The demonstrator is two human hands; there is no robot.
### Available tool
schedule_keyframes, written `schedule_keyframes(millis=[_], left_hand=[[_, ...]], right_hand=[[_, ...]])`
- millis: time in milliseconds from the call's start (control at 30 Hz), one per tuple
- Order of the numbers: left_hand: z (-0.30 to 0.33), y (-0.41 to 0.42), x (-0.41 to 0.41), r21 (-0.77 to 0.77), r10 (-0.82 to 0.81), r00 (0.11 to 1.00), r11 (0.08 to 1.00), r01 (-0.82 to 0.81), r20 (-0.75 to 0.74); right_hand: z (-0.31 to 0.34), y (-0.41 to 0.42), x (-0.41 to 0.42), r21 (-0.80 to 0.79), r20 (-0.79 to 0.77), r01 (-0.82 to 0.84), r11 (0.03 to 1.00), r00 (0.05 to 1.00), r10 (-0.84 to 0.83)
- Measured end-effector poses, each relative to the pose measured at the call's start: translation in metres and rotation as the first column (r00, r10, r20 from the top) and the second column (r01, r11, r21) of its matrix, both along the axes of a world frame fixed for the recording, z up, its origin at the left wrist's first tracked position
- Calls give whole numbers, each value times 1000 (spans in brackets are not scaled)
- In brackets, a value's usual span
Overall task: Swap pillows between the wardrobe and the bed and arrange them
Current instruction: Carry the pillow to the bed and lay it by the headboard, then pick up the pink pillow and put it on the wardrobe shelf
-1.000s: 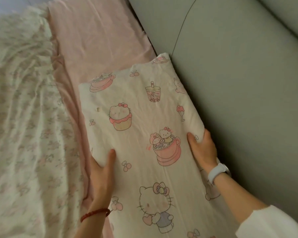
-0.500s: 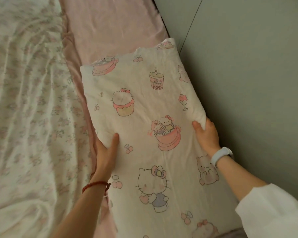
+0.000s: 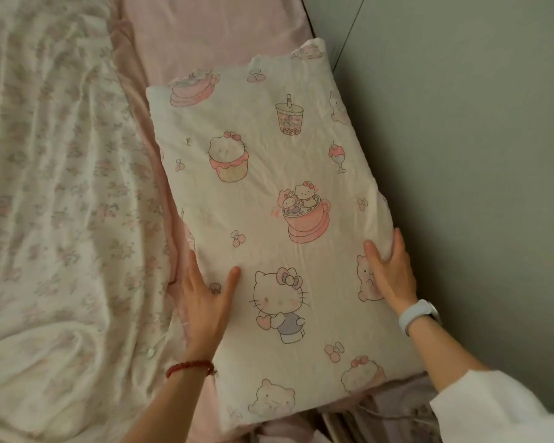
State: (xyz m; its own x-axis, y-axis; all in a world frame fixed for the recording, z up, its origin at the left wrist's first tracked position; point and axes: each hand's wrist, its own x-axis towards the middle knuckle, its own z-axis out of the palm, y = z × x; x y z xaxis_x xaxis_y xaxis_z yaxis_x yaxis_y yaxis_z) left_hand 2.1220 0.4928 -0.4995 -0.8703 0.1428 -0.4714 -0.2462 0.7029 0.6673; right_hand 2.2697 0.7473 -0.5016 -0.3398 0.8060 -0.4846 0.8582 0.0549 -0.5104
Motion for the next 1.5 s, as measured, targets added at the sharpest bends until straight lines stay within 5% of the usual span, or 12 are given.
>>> schedule_keyframes(millis=[167,367,533,700,933,1233,1500], left_hand=[[12,18,32,-74,-4,998,997,8,61],[17,20,50,-29,-73,992,997,70,-99],[-5,10,42,-206,-175,984,963,176,22],[-8,10,36,-279,-232,968,927,250,95],[29,-17,24,-210,-305,952,930,301,16],[78,-199,27,-84,2,996,996,-10,-90],[101,-453,67,-34,336,931,938,-344,-145]], right_hand=[[10,4,10,-90,-74,37,995,996,-44],[24,13,13,105,-210,58,993,977,-35],[-1,-3,28,-84,90,-119,989,988,127],[7,-11,21,-71,271,-95,993,956,111],[49,-86,-9,192,122,-301,934,952,281],[79,-281,-67,-89,-181,-647,757,758,626],[98,-495,-89,-175,-184,-808,563,589,787]])
